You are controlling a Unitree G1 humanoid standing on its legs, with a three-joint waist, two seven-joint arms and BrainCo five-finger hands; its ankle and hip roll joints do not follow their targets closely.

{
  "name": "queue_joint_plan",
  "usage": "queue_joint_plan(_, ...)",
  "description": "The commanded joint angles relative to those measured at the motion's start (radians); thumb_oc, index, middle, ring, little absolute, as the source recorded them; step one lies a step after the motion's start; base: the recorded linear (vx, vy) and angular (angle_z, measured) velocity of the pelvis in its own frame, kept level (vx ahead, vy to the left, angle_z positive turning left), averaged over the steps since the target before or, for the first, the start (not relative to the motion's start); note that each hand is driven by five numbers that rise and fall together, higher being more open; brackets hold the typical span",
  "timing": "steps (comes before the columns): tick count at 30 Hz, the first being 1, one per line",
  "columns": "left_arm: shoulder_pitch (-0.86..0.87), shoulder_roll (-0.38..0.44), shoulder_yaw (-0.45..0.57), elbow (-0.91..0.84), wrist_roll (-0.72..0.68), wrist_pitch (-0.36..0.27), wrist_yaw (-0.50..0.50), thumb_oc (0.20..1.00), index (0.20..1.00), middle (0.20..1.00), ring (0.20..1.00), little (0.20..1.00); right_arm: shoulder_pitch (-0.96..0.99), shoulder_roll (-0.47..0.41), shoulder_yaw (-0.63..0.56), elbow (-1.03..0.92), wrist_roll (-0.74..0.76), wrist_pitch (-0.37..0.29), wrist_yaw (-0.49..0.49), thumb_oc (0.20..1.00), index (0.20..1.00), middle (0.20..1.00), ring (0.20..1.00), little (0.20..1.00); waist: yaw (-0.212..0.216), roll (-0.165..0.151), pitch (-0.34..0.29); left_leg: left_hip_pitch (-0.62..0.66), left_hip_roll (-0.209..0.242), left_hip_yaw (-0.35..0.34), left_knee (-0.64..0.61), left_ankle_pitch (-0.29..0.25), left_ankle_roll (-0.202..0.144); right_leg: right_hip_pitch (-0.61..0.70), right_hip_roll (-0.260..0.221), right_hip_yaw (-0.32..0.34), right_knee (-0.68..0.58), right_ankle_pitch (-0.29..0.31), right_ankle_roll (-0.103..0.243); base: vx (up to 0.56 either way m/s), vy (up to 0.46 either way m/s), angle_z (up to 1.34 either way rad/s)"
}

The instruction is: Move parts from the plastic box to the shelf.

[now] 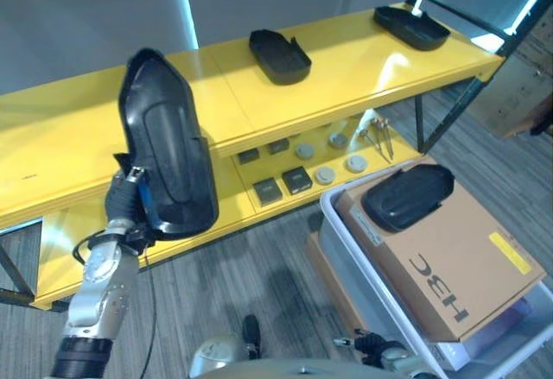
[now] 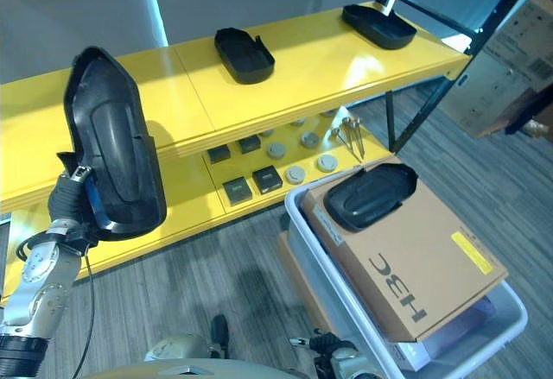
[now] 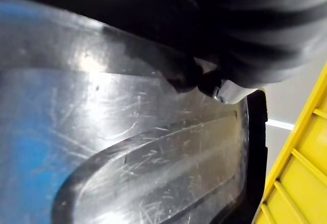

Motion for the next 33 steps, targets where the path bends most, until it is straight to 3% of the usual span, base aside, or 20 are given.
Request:
queue_joint_plan(1, -0.077, -0.001, -0.011, -0.020, 0.033, -0.047, -0.009, 0.200, 0.200, 0.200, 0.200, 0.200, 0.043, -0.017, -0.013, 0.042, 0.067, -0.022, -0.032, 1.000, 1.000, 1.000, 1.000, 1.000, -0.026, 0.038, -0.030, -0.043, 0.022, -0.107, 0.012, 0.005, -0.032, -0.112, -0.033, 0.057, 0.203, 0.131, 0.018, 0.22, 0.353, 0.09)
queue_joint_plan(3, -0.100, -0.002, -0.030, -0.009, 0.051, -0.047, 0.006, 0.200, 0.200, 0.200, 0.200, 0.200, 0.046, -0.015, -0.025, 0.047, 0.084, -0.029, -0.036, 1.000, 1.000, 1.000, 1.000, 1.000, -0.041, 0.044, -0.020, -0.037, 0.008, -0.123, 0.019, -0.006, -0.014, -0.157, -0.054, 0.096, 0.290, 0.160, 0.021, 0.15, 0.300, 0.91)
queue_joint_plan(4, -0.144, -0.003, -0.065, 0.005, 0.079, -0.044, 0.041, 0.200, 0.200, 0.200, 0.200, 0.200, 0.050, -0.023, -0.055, 0.060, 0.094, -0.046, -0.025, 1.000, 1.000, 1.000, 1.000, 1.000, -0.095, 0.082, 0.009, -0.012, 0.005, -0.175, 0.022, -0.009, 0.017, -0.294, -0.002, 0.212, 0.482, 0.223, -0.013, 0.10, 0.221, 0.89)
queue_joint_plan(5, -0.162, -0.001, -0.078, 0.008, 0.087, -0.041, 0.057, 0.200, 0.200, 0.200, 0.200, 0.200, 0.051, -0.031, -0.061, 0.070, 0.093, -0.056, -0.014, 1.000, 1.000, 1.000, 1.000, 1.000, -0.122, 0.088, 0.021, 0.005, 0.001, -0.202, 0.013, -0.012, 0.017, -0.338, 0.045, 0.248, 0.497, 0.220, -0.022, 0.13, 0.135, 0.32)
queue_joint_plan(7, -0.191, 0.002, -0.098, 0.011, 0.091, -0.034, 0.086, 0.200, 0.200, 0.200, 0.200, 0.200, 0.052, -0.041, -0.062, 0.085, 0.083, -0.073, 0.005, 1.000, 1.000, 1.000, 1.000, 1.000, -0.160, 0.082, 0.037, 0.028, -0.004, -0.229, 0.001, -0.017, 0.011, -0.373, 0.108, 0.277, 0.422, 0.214, -0.031, 0.24, -0.162, 0.99)
queue_joint_plan(8, -0.213, 0.004, -0.107, 0.000, 0.090, -0.015, 0.102, 0.200, 0.200, 0.200, 0.200, 0.200, 0.045, -0.044, -0.062, 0.113, 0.080, -0.092, 0.015, 1.000, 1.000, 1.000, 1.000, 1.000, -0.191, 0.048, 0.045, 0.050, -0.020, -0.263, -0.001, -0.038, 0.001, -0.391, 0.153, 0.310, 0.183, 0.258, -0.013, 0.33, -0.288, 1.31)
queue_joint_plan(10, -0.214, 0.004, -0.107, -0.014, 0.092, -0.007, 0.093, 0.200, 0.200, 0.200, 0.200, 0.200, 0.042, -0.043, -0.067, 0.107, 0.094, -0.080, 0.012, 1.000, 1.000, 1.000, 1.000, 1.000, -0.214, 0.019, 0.048, 0.072, -0.035, -0.304, 0.004, -0.067, -0.002, -0.408, 0.180, 0.362, 0.019, 0.293, 0.008, 0.30, -0.285, 0.79)
queue_joint_plan(12, -0.204, -0.002, -0.111, -0.022, 0.100, -0.013, 0.070, 0.200, 0.200, 0.200, 0.200, 0.200, 0.051, -0.035, -0.067, 0.090, 0.094, -0.069, -0.002, 1.000, 1.000, 1.000, 1.000, 1.000, -0.234, 0.009, 0.049, 0.083, -0.027, -0.337, 0.032, -0.097, 0.003, -0.420, 0.208, 0.418, 0.011, 0.303, 0.008, 0.21, -0.201, 0.94)
queue_joint_plan(19, -0.212, -0.031, -0.126, -0.031, 0.094, 0.024, 0.108, 0.200, 0.200, 0.200, 0.200, 0.200, 0.042, -0.057, -0.051, 0.089, 0.103, -0.065, -0.007, 1.000, 1.000, 1.000, 1.000, 1.000, -0.226, -0.021, -0.007, 0.067, 0.033, -0.270, 0.043, -0.076, -0.042, -0.260, 0.223, 0.394, -0.106, 0.226, -0.035, 0.18, -0.216, 0.41)
queue_joint_plan(25, -0.238, -0.043, -0.129, -0.009, 0.105, 0.055, 0.147, 0.200, 0.200, 0.200, 0.200, 0.200, 0.037, -0.073, -0.048, 0.082, 0.097, -0.058, -0.006, 1.000, 1.000, 1.000, 1.000, 1.000, -0.233, -0.038, -0.015, 0.021, 0.071, -0.210, 0.128, -0.093, -0.061, -0.221, 0.234, 0.389, -0.126, 0.197, -0.058, 0.10, -0.169, 0.03)
queue_joint_plan(28, -0.248, -0.041, -0.119, 0.038, 0.161, 0.082, 0.188, 0.200, 0.200, 0.200, 0.200, 0.200, 0.047, -0.083, -0.045, 0.086, 0.080, -0.067, 0.003, 1.000, 1.000, 1.000, 1.000, 1.000, -0.236, -0.042, -0.004, -0.054, 0.096, -0.192, 0.282, -0.046, -0.082, -0.205, 0.242, 0.387, -0.128, 0.184, -0.082, 0.07, -0.138, 0.06)
queue_joint_plan(31, -0.265, -0.033, -0.112, 0.067, 0.186, 0.091, 0.206, 0.200, 0.200, 0.200, 0.200, 0.200, 0.048, -0.084, -0.042, 0.092, 0.087, -0.072, 0.005, 1.000, 1.000, 1.000, 1.000, 1.000, -0.242, -0.037, -0.001, -0.070, 0.123, -0.183, 0.275, -0.018, -0.094, -0.207, 0.246, 0.384, -0.122, 0.177, -0.084, 0.02, 0.023, 0.01)
queue_joint_plan(32, -0.299, -0.010, -0.102, 0.124, 0.199, 0.118, 0.240, 0.200, 0.200, 0.200, 0.200, 0.200, 0.050, -0.095, -0.045, 0.090, 0.090, -0.068, 0.012, 1.000, 1.000, 1.000, 1.000, 1.000, -0.261, -0.020, -0.003, -0.068, 0.186, -0.142, 0.177, 0.034, -0.122, -0.207, 0.245, 0.374, -0.121, 0.163, -0.078, 0.10, 0.302, 0.18)
queue_joint_plan(33, -0.398, 0.073, -0.092, 0.287, 0.243, 0.163, 0.278, 0.200, 0.200, 0.200, 0.200, 0.200, 0.055, -0.120, -0.049, 0.070, 0.087, -0.037, 0.022, 1.000, 1.000, 1.000, 1.000, 1.000, -0.295, 0.001, 0.001, -0.069, 0.239, -0.093, 0.104, 0.084, -0.140, -0.182, 0.222, 0.371, -0.131, 0.143, -0.072, 0.11, 0.319, 0.49)
